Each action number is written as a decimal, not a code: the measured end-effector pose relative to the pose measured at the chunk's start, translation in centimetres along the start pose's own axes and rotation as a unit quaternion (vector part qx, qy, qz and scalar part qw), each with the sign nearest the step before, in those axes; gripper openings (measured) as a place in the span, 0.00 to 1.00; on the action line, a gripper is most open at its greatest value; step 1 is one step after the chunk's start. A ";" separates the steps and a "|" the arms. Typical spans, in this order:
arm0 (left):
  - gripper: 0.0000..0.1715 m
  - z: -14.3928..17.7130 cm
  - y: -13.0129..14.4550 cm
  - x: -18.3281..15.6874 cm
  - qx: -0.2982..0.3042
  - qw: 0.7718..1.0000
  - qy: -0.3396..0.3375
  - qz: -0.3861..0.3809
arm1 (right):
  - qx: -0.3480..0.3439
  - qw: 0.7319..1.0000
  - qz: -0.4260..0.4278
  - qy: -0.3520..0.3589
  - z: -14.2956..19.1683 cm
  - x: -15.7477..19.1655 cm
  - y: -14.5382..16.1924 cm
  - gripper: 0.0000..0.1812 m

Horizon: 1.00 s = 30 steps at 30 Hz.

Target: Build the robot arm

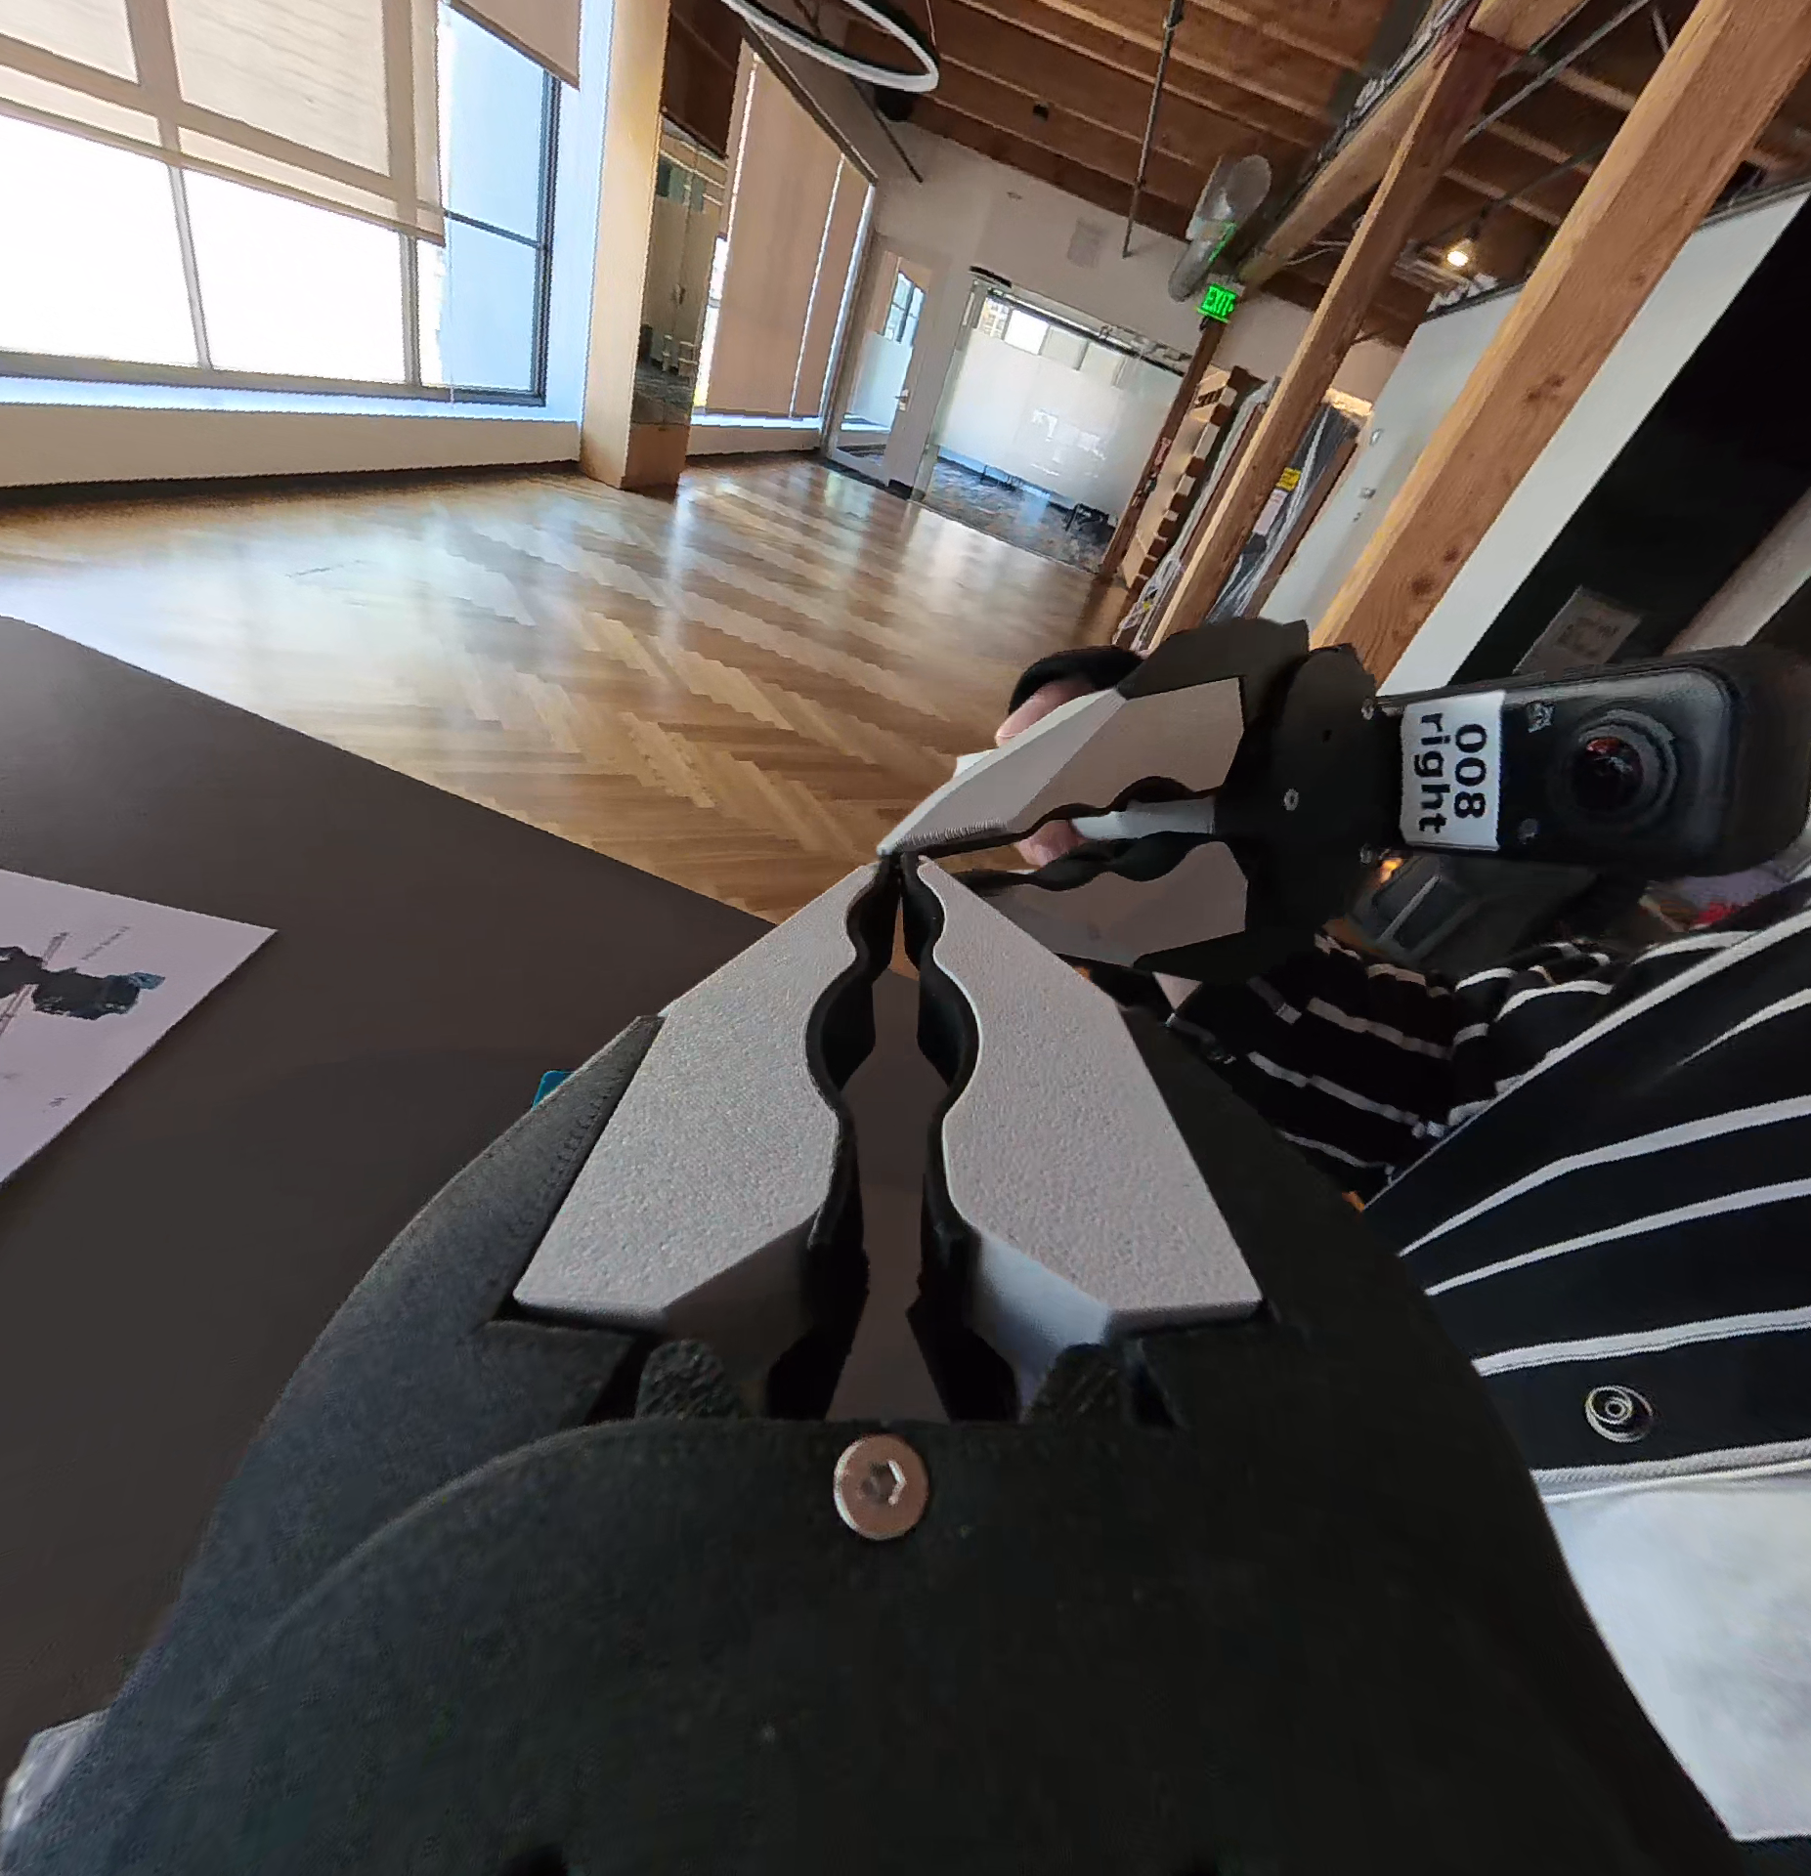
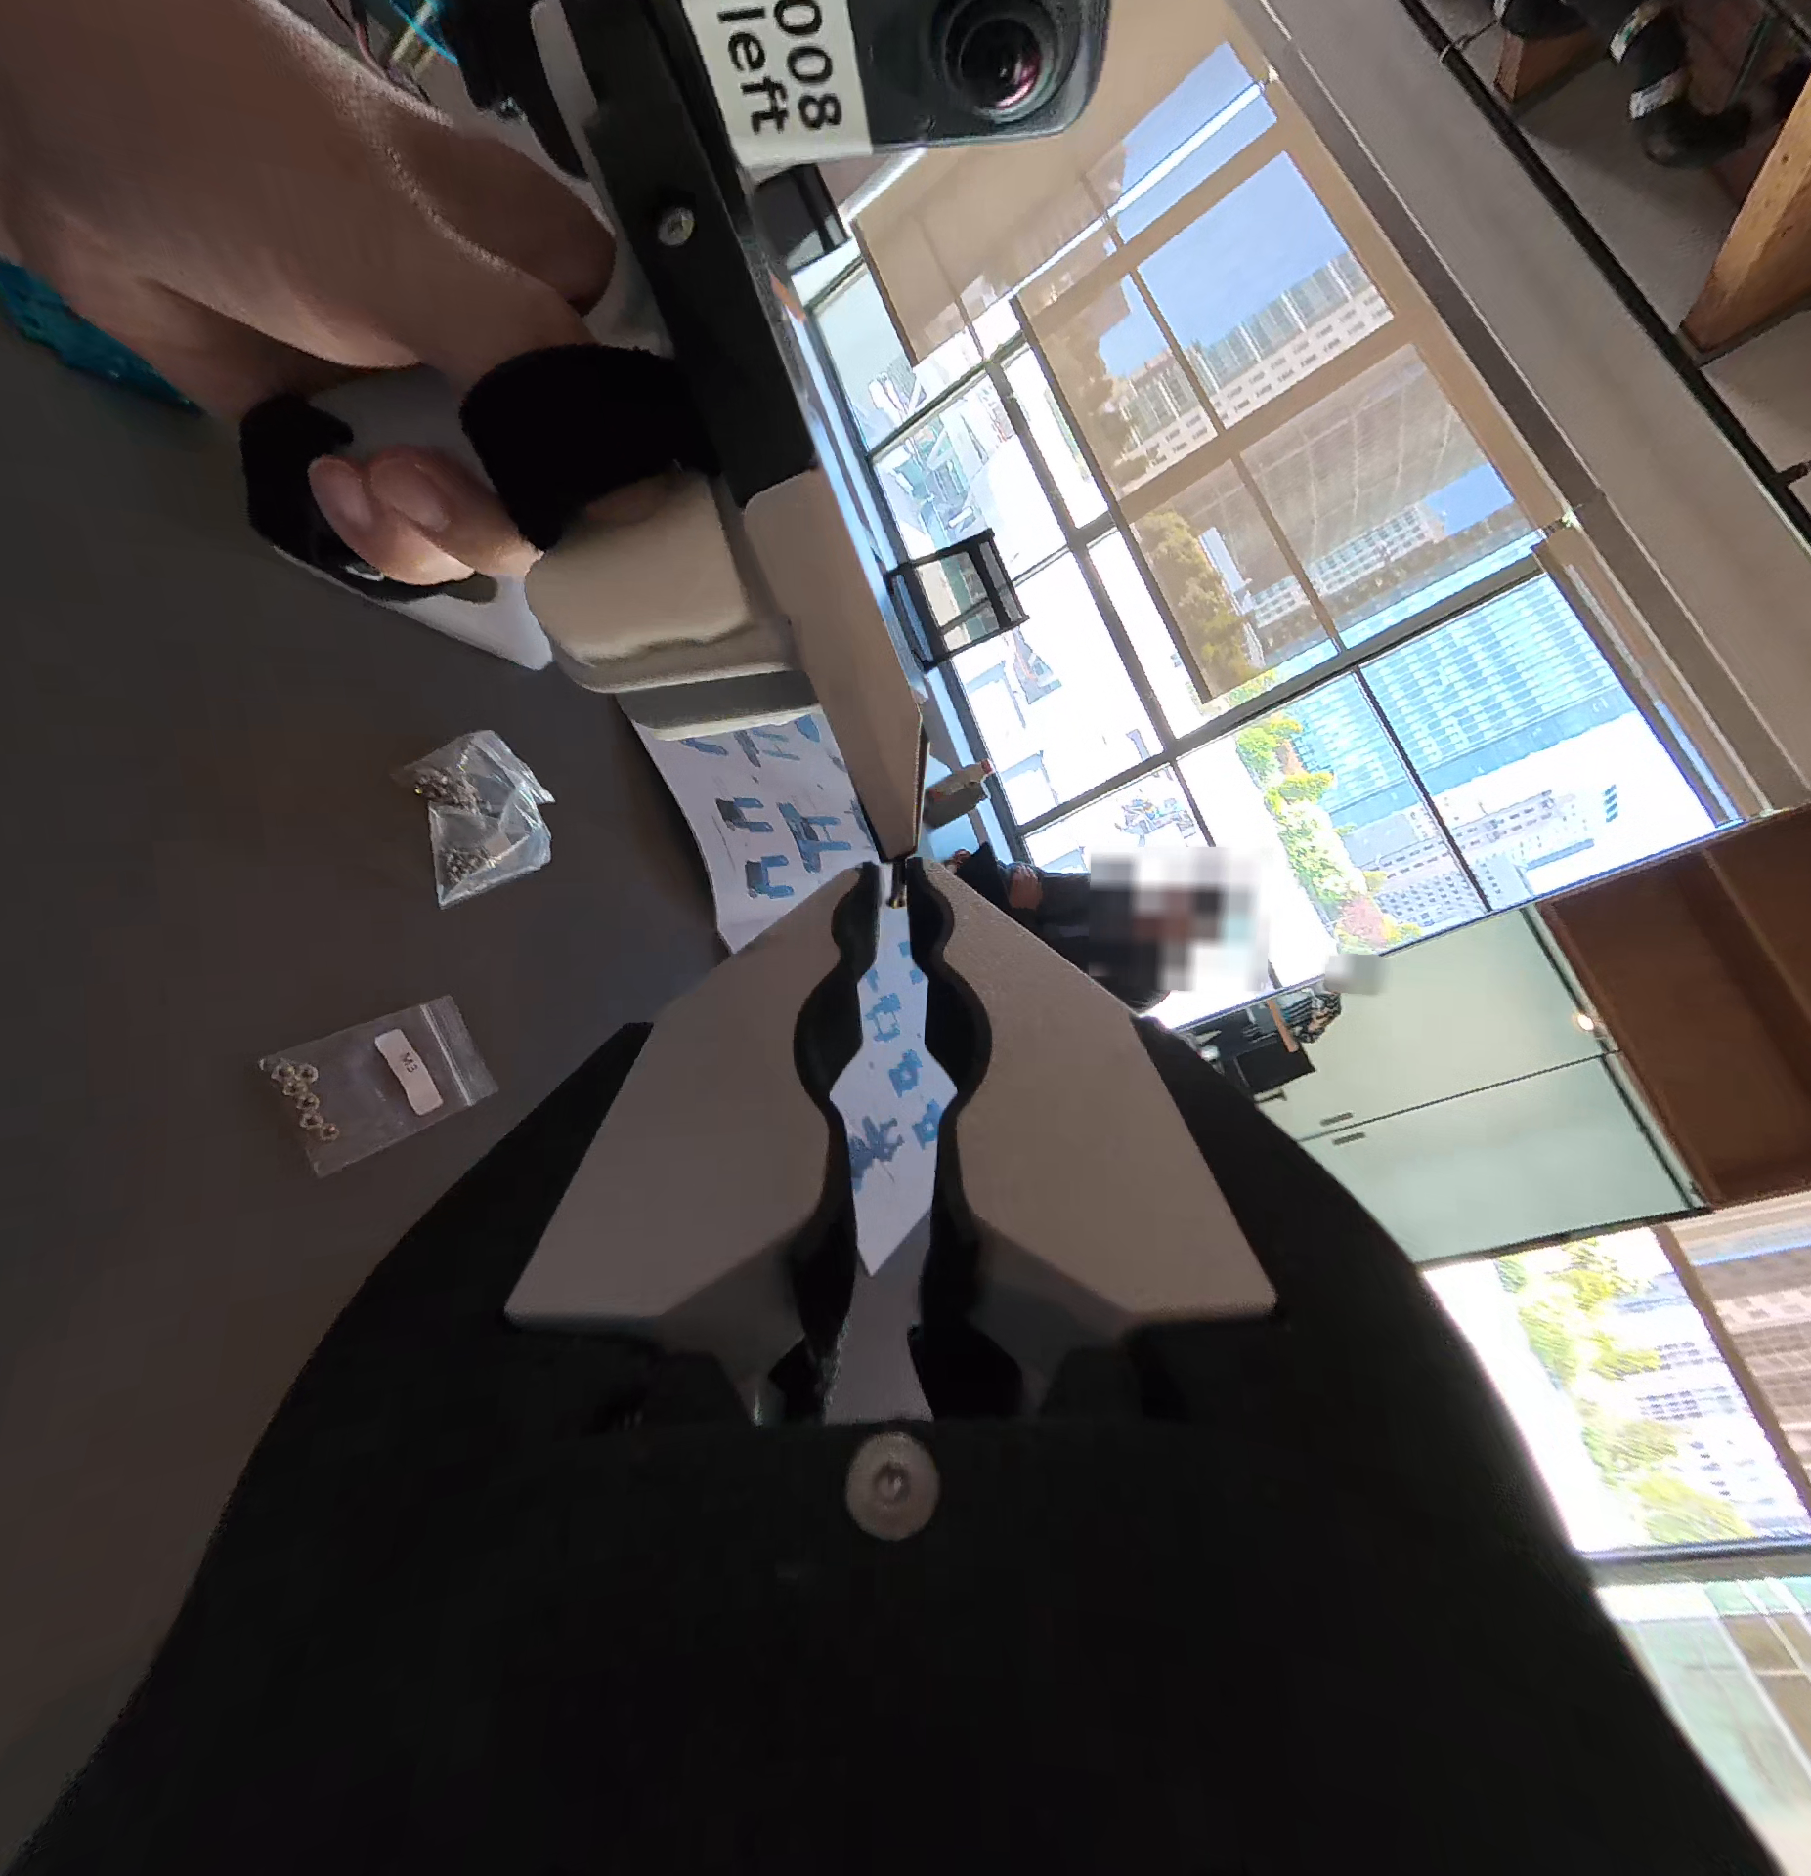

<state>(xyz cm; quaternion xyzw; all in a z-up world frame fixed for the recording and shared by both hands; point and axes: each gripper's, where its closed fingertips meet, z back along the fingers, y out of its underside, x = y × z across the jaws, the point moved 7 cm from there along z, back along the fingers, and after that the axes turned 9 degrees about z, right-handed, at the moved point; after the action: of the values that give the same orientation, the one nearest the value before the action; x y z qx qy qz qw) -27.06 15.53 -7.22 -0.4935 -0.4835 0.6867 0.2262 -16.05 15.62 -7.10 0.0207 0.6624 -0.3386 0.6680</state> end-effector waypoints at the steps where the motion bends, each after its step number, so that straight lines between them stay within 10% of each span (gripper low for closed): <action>1: 0.00 0.1 0.0 0.2 -0.001 1.000 0.002 0.006 | -0.004 1.000 -0.008 -0.002 0.0 0.0 0.1 0.02; 11: 0.00 1.0 0.7 1.9 -0.011 0.998 0.012 0.062 | -0.040 0.993 -0.112 -0.028 -0.4 0.3 1.4 0.03; 21: 0.00 6.4 7.7 9.0 0.029 0.982 -0.141 0.122 | 0.040 0.931 -0.348 -0.100 0.5 6.7 10.5 0.05; 30: 0.10 5.5 9.0 10.5 0.149 0.966 -0.203 0.066 | 0.076 0.921 -0.344 -0.166 -2.0 6.5 11.1 0.06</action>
<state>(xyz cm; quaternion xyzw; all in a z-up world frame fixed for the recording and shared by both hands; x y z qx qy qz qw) -34.81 17.56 -19.77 -0.3350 -0.3782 0.8501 0.1485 -13.18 22.35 -17.86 -0.2145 0.4804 -0.5951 0.6076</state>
